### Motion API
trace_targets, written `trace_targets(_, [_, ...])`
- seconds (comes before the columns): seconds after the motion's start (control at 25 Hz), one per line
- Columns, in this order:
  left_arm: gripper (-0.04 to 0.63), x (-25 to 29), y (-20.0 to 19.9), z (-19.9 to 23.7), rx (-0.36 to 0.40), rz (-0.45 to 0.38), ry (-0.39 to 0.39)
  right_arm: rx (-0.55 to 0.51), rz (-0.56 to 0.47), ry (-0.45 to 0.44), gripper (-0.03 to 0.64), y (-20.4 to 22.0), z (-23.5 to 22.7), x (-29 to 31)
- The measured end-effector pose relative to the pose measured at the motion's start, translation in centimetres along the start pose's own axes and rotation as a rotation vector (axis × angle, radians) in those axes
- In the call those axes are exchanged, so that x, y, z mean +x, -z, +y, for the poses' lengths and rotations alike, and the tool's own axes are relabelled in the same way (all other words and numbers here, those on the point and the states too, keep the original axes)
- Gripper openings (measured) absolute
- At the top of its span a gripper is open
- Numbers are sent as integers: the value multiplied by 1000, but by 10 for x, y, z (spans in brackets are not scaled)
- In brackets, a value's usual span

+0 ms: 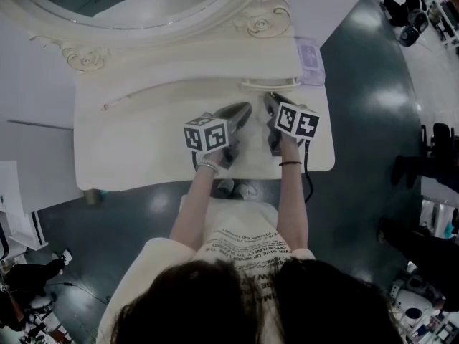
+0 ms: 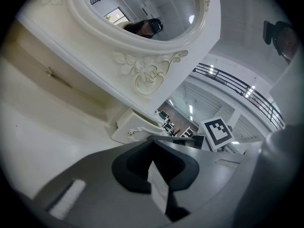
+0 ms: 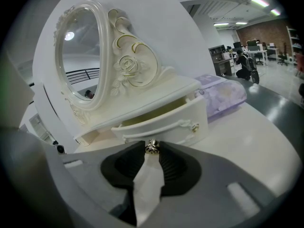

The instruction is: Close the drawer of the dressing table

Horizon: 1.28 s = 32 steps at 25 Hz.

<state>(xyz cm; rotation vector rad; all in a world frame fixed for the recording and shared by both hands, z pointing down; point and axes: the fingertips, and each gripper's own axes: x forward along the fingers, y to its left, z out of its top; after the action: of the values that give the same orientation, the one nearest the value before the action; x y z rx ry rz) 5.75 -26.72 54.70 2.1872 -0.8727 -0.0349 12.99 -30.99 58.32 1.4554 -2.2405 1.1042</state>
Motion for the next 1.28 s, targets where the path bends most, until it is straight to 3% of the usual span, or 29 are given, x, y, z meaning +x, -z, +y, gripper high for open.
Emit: trace_targets(1.28, [5,7,-7,11,-14,3,-7,-15,-10,-11,100,-16,-4,17])
